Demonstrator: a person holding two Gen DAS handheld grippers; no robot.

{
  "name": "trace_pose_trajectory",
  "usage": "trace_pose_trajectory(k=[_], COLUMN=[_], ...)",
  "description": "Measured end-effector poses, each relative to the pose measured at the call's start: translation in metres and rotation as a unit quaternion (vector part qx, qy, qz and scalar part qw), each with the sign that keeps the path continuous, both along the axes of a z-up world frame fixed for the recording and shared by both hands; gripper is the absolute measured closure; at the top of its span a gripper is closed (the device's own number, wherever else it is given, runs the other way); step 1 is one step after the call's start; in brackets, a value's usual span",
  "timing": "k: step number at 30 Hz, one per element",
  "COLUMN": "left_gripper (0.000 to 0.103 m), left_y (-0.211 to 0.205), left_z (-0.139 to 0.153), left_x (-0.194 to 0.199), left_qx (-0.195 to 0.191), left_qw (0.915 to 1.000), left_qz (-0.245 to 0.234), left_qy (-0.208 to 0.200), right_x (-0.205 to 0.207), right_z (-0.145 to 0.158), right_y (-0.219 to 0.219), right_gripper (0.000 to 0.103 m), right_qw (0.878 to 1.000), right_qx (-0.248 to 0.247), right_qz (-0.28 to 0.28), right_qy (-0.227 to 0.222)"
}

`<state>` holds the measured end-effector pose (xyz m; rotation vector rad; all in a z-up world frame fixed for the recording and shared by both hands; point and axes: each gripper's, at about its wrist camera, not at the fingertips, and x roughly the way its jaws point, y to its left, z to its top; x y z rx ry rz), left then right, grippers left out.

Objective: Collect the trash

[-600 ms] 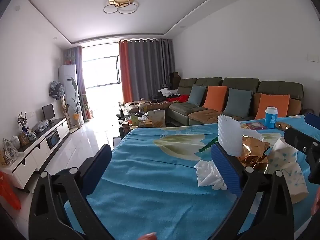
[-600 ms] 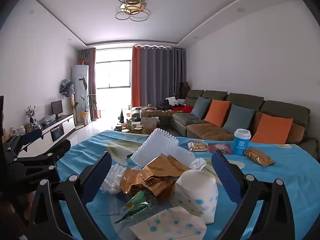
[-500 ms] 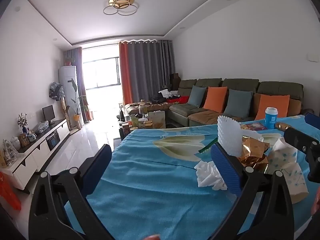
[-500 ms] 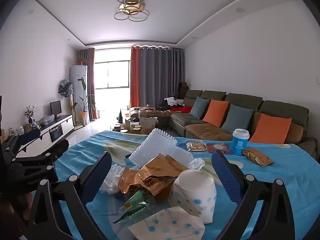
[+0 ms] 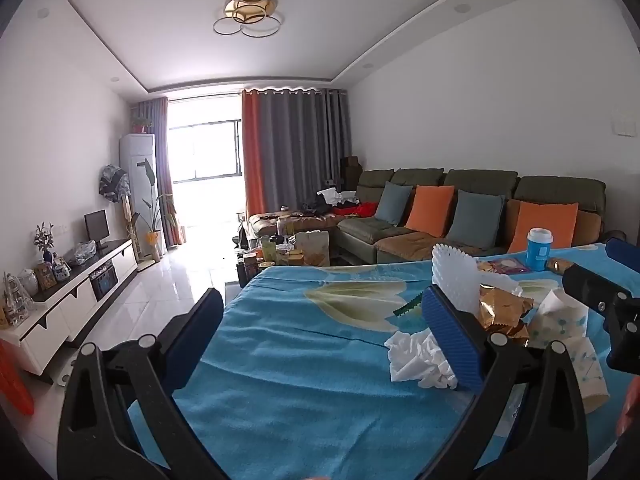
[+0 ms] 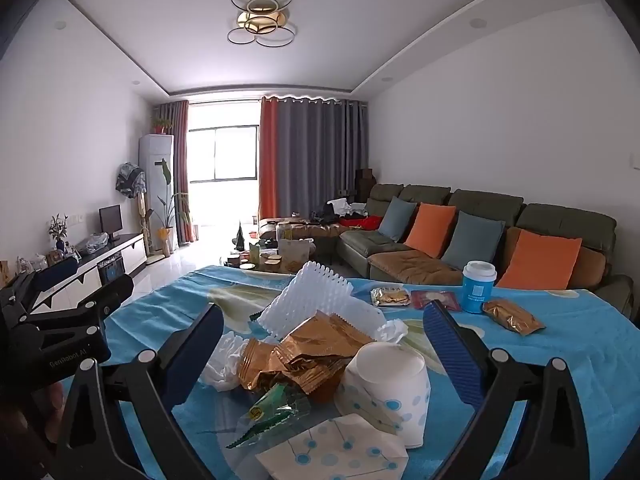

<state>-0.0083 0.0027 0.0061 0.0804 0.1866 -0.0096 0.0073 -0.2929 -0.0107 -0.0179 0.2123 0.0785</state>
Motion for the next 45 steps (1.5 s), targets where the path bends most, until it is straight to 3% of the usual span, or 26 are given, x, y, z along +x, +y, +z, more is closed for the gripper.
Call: trace_pose_trajectory(k=[45], left_gripper=[0.005], left_y=[-0.0005], left_z=[0.0018], left_x=[-0.0003], left_qx=[-0.01], left_qw=[0.9999], left_qz=[0.002], left_qy=[-0.002], right_x=[0.001], right_z=[0.0034], right_y=[-0.0064], right_gripper=[0.007], right_qw=[1.0], right_qx=[0.014], right_qz=[0.003], right_qy=[0.007])
